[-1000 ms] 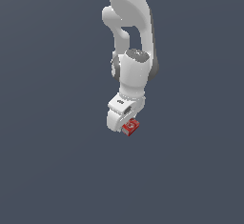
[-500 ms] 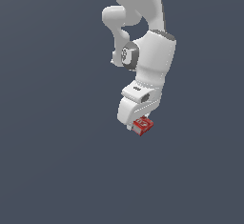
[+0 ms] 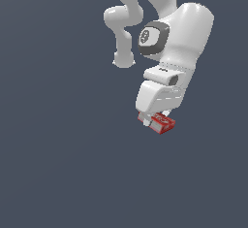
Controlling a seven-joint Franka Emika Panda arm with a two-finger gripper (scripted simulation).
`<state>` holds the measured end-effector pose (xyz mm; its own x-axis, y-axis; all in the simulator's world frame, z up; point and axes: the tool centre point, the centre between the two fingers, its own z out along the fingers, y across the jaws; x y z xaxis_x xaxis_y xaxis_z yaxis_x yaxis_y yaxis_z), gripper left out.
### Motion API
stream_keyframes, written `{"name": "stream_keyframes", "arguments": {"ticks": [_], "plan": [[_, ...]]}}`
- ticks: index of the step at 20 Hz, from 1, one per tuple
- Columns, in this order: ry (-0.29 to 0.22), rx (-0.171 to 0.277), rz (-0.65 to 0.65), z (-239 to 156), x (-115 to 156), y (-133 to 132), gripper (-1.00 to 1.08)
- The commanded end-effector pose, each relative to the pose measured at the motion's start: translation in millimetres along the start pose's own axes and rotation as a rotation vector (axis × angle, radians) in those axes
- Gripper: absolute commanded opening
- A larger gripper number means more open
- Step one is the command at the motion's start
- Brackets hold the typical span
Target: Pick up the object and move it to a goal position.
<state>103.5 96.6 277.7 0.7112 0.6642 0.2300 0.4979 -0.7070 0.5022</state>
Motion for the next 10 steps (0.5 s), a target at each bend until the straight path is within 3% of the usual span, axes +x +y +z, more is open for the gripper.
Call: {"name": "stream_keyframes", "arguments": {"ticks": [1, 10], "plan": [[0.01, -0.04, 0.023, -16.0, 15.5, 5.0, -1.0], [0.046, -0.202, 0.113, -83.4, 75.6, 21.6, -1.0]]}}
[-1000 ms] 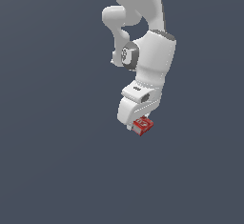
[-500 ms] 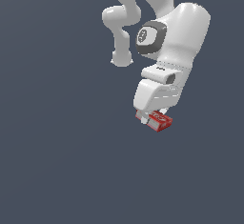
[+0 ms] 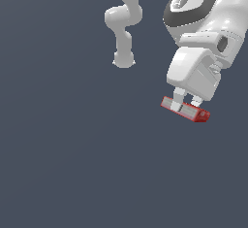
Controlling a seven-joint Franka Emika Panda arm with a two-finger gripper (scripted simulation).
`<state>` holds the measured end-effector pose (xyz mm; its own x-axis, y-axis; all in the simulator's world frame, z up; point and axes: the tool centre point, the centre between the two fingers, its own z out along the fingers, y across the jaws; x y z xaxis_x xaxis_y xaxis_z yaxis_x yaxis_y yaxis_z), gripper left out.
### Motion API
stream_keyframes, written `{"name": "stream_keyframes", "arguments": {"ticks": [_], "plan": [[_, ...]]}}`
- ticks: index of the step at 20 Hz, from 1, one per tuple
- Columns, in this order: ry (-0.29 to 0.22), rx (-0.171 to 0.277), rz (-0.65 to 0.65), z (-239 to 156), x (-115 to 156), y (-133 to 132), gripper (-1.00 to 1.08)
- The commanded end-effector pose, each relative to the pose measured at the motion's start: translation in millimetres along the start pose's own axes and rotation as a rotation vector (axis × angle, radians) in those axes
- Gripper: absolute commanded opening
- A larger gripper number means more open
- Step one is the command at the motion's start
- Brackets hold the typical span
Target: Pick up the object and move it to a goal position.
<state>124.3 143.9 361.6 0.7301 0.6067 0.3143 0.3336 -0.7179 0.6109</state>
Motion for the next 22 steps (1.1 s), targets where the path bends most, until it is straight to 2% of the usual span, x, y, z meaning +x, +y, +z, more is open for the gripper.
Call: {"name": "stream_keyframes", "arguments": {"ticks": [1, 7, 12, 17, 22], "plan": [[0.01, -0.047, 0.027, -18.5, 17.8, 5.8, -1.0], [0.031, -0.145, 0.081, -59.4, 55.6, 16.0, -1.0], [0.042, -0.209, 0.114, -86.5, 79.6, 21.2, -1.0], [0.049, -0.248, 0.134, -103.0, 94.4, 23.9, -1.0], [0.052, -0.268, 0.143, -111.4, 102.2, 25.1, -1.0]]}}
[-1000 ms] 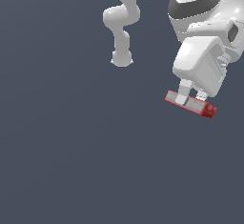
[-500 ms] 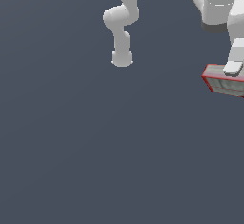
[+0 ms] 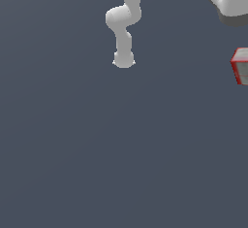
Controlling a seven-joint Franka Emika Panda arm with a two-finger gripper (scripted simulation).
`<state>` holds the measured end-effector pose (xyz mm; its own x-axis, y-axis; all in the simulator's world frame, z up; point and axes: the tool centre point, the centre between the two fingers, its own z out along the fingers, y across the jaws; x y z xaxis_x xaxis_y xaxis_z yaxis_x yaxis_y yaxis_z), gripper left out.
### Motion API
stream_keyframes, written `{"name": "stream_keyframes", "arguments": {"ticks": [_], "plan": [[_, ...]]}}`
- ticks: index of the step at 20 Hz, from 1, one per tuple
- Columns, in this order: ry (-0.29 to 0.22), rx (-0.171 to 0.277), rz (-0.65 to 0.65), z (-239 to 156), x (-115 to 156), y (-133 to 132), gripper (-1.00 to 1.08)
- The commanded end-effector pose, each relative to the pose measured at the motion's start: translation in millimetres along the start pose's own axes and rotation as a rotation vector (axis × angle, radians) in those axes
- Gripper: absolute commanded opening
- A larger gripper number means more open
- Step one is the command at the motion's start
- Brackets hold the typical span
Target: Pick up the object and move it to a goal position.
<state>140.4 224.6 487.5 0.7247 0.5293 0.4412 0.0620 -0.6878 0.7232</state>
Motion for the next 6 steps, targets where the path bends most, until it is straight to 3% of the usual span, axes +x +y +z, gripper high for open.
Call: {"name": "stream_keyframes", "arguments": {"ticks": [1, 6], "plan": [[0.0, -0.008, 0.004, -2.4, 3.0, 1.2, -1.0], [0.0, -0.009, 0.003, -2.1, 3.6, 1.4, -1.0]]}}
